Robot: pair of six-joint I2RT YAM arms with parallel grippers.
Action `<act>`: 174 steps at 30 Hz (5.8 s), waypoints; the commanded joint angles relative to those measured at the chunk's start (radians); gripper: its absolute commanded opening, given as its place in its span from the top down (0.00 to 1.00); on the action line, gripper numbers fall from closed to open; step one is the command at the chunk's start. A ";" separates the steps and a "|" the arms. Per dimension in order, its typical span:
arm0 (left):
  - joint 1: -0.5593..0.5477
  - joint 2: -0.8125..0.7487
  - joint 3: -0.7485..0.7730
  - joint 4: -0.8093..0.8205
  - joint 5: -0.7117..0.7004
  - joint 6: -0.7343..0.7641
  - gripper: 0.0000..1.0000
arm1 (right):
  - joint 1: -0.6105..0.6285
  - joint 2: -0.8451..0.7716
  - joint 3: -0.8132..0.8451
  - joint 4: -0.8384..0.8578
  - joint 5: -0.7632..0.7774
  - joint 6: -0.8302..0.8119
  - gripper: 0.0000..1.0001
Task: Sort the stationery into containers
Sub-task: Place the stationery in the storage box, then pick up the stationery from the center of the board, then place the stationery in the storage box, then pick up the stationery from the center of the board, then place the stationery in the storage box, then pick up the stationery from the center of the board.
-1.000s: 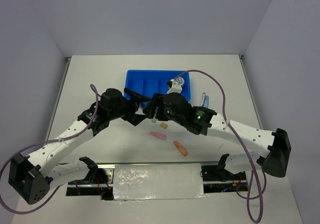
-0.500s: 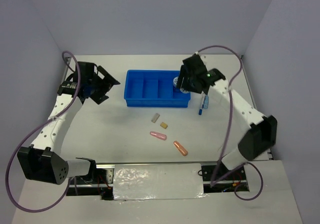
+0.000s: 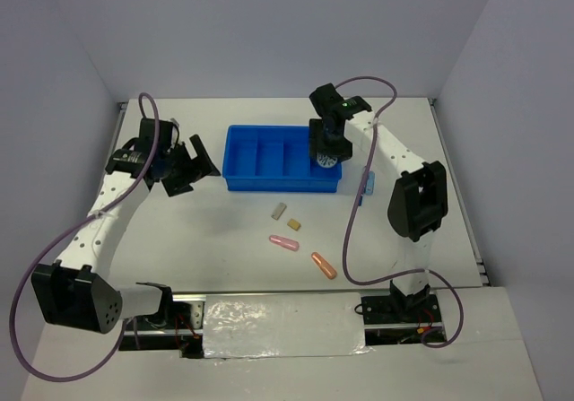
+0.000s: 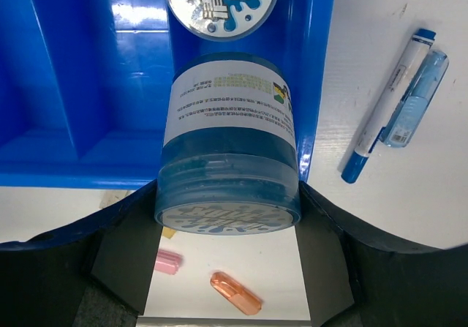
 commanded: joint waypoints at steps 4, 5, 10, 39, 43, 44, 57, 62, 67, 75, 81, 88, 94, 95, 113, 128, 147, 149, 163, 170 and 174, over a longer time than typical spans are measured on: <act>-0.001 -0.054 -0.036 -0.022 0.036 0.089 0.01 | -0.014 0.014 0.024 -0.014 -0.029 -0.031 0.65; -0.001 -0.053 -0.040 -0.025 0.039 0.093 0.01 | -0.019 0.020 0.030 -0.019 -0.031 -0.031 0.64; -0.001 -0.056 -0.045 -0.035 0.044 0.110 0.01 | -0.022 0.023 0.032 -0.008 -0.041 -0.033 0.42; -0.001 -0.085 0.047 -0.193 -0.108 0.317 0.01 | 0.392 -0.490 -0.684 0.271 -0.076 -0.088 0.43; 0.001 -0.085 0.032 -0.190 -0.087 0.339 0.01 | 0.469 -0.486 -0.808 0.290 -0.051 -0.056 0.33; -0.001 -0.085 0.021 -0.193 -0.082 0.345 0.01 | 0.493 -0.481 -0.825 0.293 -0.051 -0.051 0.29; -0.001 -0.073 -0.026 -0.159 -0.017 0.379 0.01 | 0.546 -0.386 -1.014 0.457 -0.063 0.010 0.47; -0.001 -0.074 -0.034 -0.167 -0.025 0.393 0.01 | 0.552 -0.387 -0.973 0.414 -0.006 0.024 0.79; -0.001 -0.079 -0.013 -0.168 -0.022 0.391 0.01 | 0.533 -0.538 -0.792 0.365 0.015 0.036 0.80; -0.001 -0.062 0.012 -0.154 0.036 0.368 0.01 | 0.336 -0.252 -0.321 0.278 0.067 -0.039 0.79; -0.001 -0.050 0.023 -0.139 0.019 0.371 0.01 | 0.214 0.052 0.143 0.127 0.123 -0.083 0.75; -0.001 -0.053 0.015 -0.121 0.050 0.359 0.01 | 0.135 0.217 0.285 0.119 0.098 -0.083 0.61; -0.001 -0.053 -0.019 -0.128 0.044 0.383 0.01 | 0.134 0.180 0.253 0.142 0.077 -0.108 0.23; -0.001 -0.053 -0.028 -0.125 0.044 0.385 0.01 | 0.138 0.159 0.233 0.151 0.065 -0.114 0.23; -0.001 -0.051 -0.008 -0.111 -0.010 0.348 0.01 | 0.559 -0.294 -0.710 0.518 -0.204 -0.496 0.31; -0.001 -0.081 -0.043 -0.107 -0.007 0.348 0.01 | 0.581 -0.104 -0.698 0.599 -0.181 -0.472 0.65; -0.001 -0.108 -0.048 -0.098 0.032 0.331 0.01 | 0.167 0.077 0.097 0.185 0.078 -0.105 0.79; -0.001 -0.107 -0.043 -0.102 0.026 0.337 0.01 | 0.135 0.135 0.179 0.147 0.083 -0.100 0.76; -0.001 -0.119 -0.082 -0.134 -0.016 0.370 0.01 | 0.034 0.085 0.210 0.101 0.054 -0.076 0.25; -0.001 -0.136 -0.085 -0.145 -0.028 0.371 0.01 | -0.265 -0.246 -0.288 0.211 0.074 0.030 0.51; -0.001 -0.139 -0.103 -0.136 -0.002 0.363 0.01 | -0.361 -0.240 -0.425 0.251 0.063 -0.025 0.58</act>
